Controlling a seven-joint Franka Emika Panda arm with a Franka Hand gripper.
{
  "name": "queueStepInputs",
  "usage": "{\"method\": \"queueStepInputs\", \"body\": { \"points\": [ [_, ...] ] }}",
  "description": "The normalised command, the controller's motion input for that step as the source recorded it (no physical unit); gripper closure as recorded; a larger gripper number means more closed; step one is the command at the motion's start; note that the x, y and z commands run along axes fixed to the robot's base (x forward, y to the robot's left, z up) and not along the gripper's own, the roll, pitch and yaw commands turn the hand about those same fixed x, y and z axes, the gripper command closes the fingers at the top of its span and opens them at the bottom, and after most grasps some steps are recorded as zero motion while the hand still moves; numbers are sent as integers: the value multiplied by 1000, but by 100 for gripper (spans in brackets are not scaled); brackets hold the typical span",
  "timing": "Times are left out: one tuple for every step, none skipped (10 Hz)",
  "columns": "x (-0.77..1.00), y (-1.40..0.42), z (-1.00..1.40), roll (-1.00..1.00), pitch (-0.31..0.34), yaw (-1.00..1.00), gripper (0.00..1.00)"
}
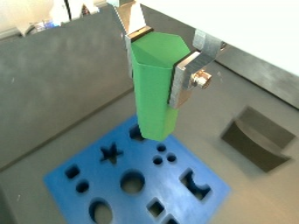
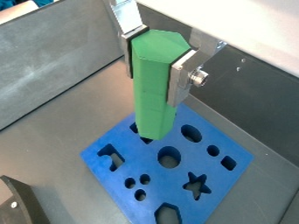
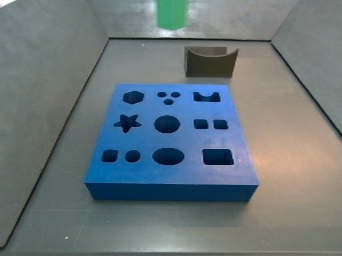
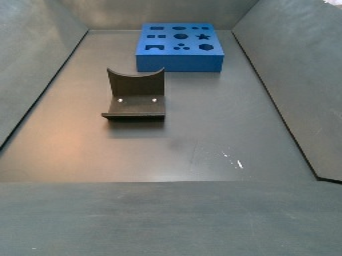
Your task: Insert the hexagon object.
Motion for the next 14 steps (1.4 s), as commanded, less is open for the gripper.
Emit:
{"method": "queueStepInputs", "body": {
  "points": [
    [-1000, 680, -1000, 0, -171, 34, 100],
    [-960, 700, -1000, 0, -146, 20, 100],
    [-737, 537, -934, -94, -193, 0, 100],
    [-537, 194, -489, -306, -244, 0, 100],
    [-637, 3, -377, -361, -204, -51, 100],
    [-594, 0, -449, -301, -169, -54, 100],
    [-369, 0, -629, -154, -187, 0, 100],
    [-209, 0, -494, -120, -99, 0, 100],
    [-3, 0, -623, -27, -63, 0, 100],
    [6, -49, -711, -37, -64, 0, 100],
    [303, -151, -629, 0, -27, -66, 100],
    [291, -166, -537, 10, -33, -120, 100],
    [349, 0, -400, 24, 0, -69, 100],
    [166, 149, -226, 26, 34, 0, 100]
  ]
}}
